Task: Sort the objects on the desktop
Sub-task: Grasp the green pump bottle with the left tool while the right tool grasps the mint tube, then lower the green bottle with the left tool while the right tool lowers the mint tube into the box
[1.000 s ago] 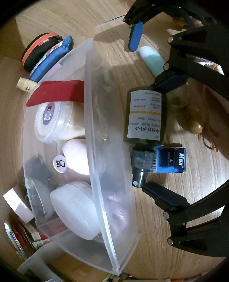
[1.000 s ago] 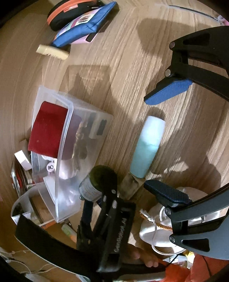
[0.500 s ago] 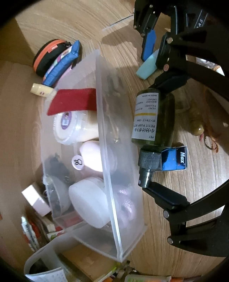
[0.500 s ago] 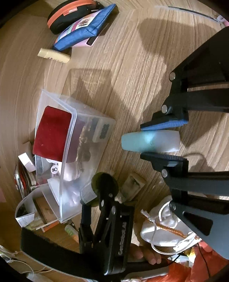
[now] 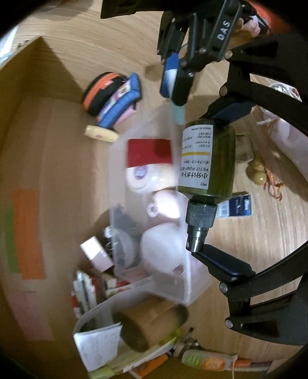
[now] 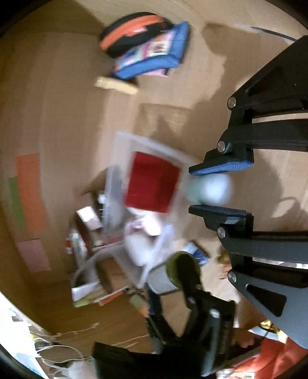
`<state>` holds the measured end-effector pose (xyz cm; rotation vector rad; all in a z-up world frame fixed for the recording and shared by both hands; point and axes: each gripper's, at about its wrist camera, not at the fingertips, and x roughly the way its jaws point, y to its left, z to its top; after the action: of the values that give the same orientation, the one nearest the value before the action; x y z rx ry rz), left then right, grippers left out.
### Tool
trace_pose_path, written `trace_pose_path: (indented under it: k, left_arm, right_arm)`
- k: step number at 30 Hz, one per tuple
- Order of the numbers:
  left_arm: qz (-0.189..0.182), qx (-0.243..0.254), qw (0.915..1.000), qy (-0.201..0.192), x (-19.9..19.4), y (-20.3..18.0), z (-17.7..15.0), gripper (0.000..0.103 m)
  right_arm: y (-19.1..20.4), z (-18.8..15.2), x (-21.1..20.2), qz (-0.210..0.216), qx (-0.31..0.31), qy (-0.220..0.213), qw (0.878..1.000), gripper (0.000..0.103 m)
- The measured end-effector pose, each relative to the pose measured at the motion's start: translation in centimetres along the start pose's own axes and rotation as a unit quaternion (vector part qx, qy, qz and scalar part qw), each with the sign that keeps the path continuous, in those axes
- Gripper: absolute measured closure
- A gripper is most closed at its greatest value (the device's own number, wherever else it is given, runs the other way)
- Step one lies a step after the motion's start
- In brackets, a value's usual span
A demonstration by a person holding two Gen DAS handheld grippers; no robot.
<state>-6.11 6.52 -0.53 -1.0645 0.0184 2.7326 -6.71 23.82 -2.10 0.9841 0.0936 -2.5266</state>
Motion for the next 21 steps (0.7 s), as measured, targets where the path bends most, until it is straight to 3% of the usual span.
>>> trace_pose_path:
  k: [11,21]
  left_arm:
    - [0.025,-0.022,0.9989,-0.033,-0.9,2.6,3.4,0.009]
    - [0.02,-0.023,0.9994,-0.015,2.9,2.7,5.4,0.009]
  right_arm:
    - [1.0,5.2,1.0,-0.003,-0.018,-0.035,0.999,0.081]
    - [0.3,8.3,4.3,-0.067,-0.011,-0.035,0.997,0.081]
